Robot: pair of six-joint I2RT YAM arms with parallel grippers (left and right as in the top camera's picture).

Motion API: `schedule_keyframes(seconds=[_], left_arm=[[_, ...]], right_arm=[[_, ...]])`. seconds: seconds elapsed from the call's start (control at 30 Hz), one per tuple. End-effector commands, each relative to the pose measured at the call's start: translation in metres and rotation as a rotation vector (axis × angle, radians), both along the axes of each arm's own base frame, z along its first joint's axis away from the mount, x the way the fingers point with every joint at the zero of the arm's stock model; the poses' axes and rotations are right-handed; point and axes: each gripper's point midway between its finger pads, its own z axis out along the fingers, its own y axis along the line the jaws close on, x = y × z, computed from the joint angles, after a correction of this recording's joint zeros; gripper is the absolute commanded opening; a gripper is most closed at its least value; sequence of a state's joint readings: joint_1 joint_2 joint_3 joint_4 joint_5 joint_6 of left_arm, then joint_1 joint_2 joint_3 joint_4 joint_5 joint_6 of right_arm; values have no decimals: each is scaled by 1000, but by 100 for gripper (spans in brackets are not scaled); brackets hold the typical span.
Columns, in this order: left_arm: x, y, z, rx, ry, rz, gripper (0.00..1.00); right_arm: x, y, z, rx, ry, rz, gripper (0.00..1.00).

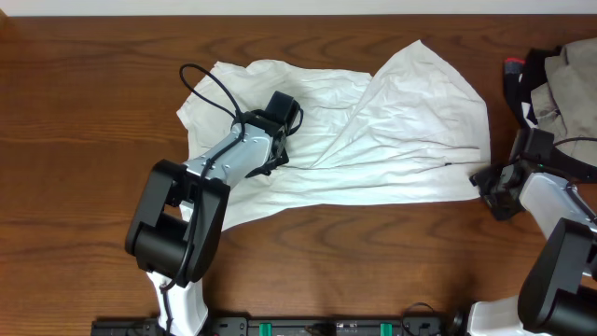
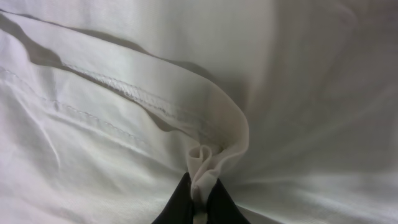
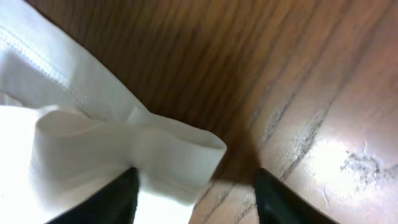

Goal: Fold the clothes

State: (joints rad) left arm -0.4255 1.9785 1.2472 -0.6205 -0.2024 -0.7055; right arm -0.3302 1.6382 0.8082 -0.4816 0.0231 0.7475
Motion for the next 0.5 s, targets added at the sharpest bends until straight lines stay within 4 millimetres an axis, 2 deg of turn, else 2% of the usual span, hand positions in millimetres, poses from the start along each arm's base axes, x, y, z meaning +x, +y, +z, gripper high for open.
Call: schedule_keyframes(seconds=[0.0,0.13,0.2,0.23,0.27,0.47], left_arm=[[4,6,7,17,-14,0,6],[4,6,7,20,-10,-15,6],[3,6,9,23,-8,-25,6],[2,7,10,24,-8,-25,6],[2,7,13,22,-11,-25,6],[8,4,43,-10,-86,-24,6]], right_arm=[[-4,0,-10,8,29,-3,50],[-4,0,-9,6,26,-3,20],[-3,0,-9,5,25,-4,12],[-3,0,-9,5,24,-3,4],[-3,0,-8,5,22,-4,1],[-3,0,-1,1,11,-4,1]])
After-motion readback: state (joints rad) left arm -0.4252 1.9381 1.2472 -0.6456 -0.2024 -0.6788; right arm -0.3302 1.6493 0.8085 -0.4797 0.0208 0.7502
